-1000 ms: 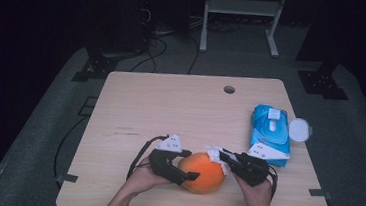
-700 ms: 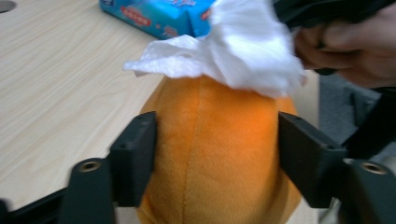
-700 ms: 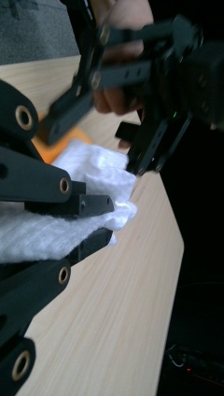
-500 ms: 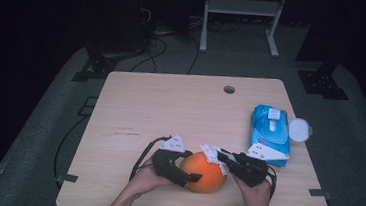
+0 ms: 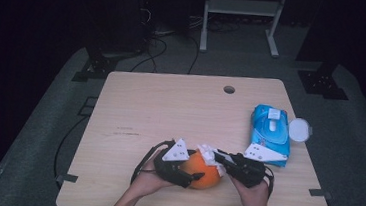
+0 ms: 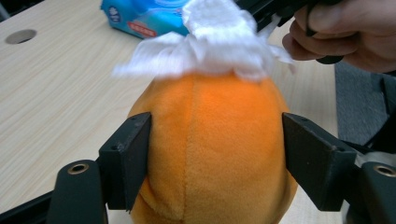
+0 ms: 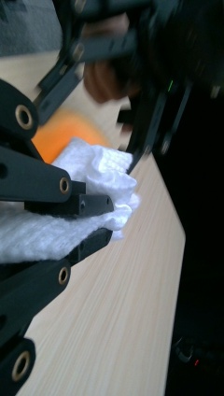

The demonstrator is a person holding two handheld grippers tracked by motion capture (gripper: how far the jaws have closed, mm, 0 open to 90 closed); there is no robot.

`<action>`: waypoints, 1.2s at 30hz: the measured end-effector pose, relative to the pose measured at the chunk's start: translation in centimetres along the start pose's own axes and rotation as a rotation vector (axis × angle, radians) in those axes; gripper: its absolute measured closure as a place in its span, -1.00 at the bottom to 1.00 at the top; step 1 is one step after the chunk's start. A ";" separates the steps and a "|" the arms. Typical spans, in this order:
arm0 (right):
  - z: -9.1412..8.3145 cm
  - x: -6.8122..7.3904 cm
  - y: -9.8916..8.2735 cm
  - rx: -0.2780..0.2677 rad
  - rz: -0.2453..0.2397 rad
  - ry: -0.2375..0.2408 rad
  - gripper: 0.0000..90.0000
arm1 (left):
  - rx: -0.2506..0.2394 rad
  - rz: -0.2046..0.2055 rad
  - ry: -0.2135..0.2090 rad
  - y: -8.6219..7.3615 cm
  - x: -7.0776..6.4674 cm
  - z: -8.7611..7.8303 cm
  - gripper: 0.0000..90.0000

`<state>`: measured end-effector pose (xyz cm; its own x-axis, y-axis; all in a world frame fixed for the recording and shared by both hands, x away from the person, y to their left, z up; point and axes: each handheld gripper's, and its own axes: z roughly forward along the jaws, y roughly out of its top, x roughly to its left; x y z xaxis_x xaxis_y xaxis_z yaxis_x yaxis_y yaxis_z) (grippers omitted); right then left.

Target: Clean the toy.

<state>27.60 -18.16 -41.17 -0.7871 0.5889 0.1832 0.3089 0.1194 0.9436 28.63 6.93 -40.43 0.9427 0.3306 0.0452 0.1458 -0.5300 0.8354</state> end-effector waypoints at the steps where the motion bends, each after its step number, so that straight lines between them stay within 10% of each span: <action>1: 0.2 0.5 0.2 -0.003 -0.011 0.024 0.84 | 0.000 0.015 -0.007 0.1 -0.2 0.1 -0.40; 4: 0.6 1.3 0.4 0.018 -0.064 0.041 0.84 | 0.002 0.028 -0.016 0.1 -0.4 0.0 -0.42; 11: -0.5 -0.5 0.1 0.015 -0.020 -0.011 0.84 | 0.022 -0.137 -0.064 -0.5 1.4 0.2 -0.80; 17: 0.1 1.5 0.6 0.011 -0.098 0.003 0.84 | 0.007 -0.031 -0.015 -0.6 0.9 -0.4 -0.17; 24: -0.6 -0.3 0.3 0.021 -0.067 -0.070 0.85 | 0.002 -0.015 0.004 -0.3 0.9 -0.7 -0.14; 31: 0.6 2.5 0.8 0.020 -0.172 0.004 0.84 | 0.027 0.050 0.002 0.0 -0.1 -0.2 -0.17; 36: -0.2 0.4 0.6 0.028 -0.098 -0.045 0.84 | 0.017 0.022 -0.013 -0.5 0.6 -0.5 -0.16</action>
<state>27.38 -17.99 -40.51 -0.7899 0.6083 0.0778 0.2470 0.1995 0.9483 29.00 7.83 -40.54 0.9495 0.3087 0.0566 0.1299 -0.5505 0.8246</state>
